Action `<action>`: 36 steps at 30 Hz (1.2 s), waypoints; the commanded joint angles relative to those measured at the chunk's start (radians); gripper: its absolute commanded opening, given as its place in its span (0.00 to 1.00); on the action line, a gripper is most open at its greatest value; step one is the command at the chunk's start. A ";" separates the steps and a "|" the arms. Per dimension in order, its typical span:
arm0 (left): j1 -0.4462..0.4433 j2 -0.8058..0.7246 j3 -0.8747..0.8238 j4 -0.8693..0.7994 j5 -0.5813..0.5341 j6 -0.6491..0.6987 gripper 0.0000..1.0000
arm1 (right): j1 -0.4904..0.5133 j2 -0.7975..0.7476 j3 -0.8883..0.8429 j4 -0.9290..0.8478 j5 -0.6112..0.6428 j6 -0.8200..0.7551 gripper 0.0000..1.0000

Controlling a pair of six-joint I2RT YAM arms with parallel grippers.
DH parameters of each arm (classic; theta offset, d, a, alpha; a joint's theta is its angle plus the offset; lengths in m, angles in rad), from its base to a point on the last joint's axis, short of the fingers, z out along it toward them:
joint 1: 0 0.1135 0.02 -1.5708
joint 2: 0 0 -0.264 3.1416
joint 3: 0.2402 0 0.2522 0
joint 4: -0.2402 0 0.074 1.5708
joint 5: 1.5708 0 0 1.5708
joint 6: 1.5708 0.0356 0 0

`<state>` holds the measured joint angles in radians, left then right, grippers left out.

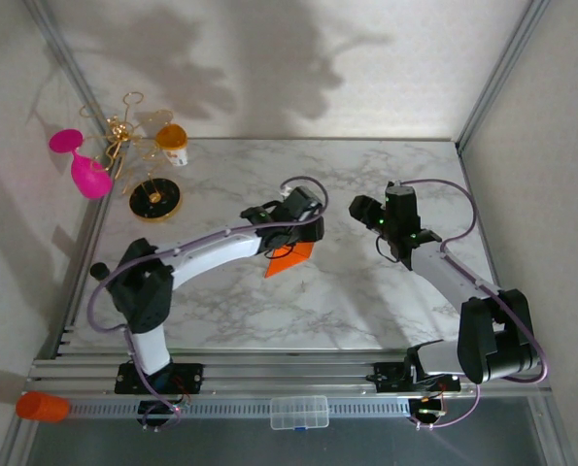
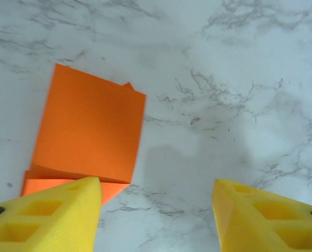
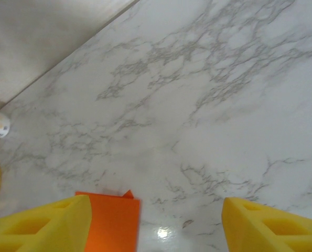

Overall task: Fold a paper plane with a square sheet of paper (pick it up from the middle)
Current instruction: Turn over the paper at the center of the table.

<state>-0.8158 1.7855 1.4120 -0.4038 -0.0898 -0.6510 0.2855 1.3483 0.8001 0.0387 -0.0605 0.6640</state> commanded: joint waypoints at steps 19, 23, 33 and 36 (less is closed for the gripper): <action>0.191 0.064 -0.313 0.326 0.257 -0.148 0.23 | 0.111 0.274 -0.072 0.201 -0.409 0.270 0.57; 0.201 0.102 -0.309 0.314 0.232 -0.174 0.21 | 0.137 0.302 -0.050 0.179 -0.401 0.287 0.55; 0.207 0.146 -0.332 0.282 0.205 -0.226 0.16 | 0.202 0.347 0.000 0.109 -0.355 0.313 0.52; 0.210 0.152 -0.341 0.272 0.205 -0.239 0.15 | 0.230 0.371 0.011 0.113 -0.346 0.331 0.51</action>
<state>-0.6174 1.9125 1.0966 -0.0940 0.1349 -0.8589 0.4896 1.6875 0.7830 0.1772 -0.4301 0.9661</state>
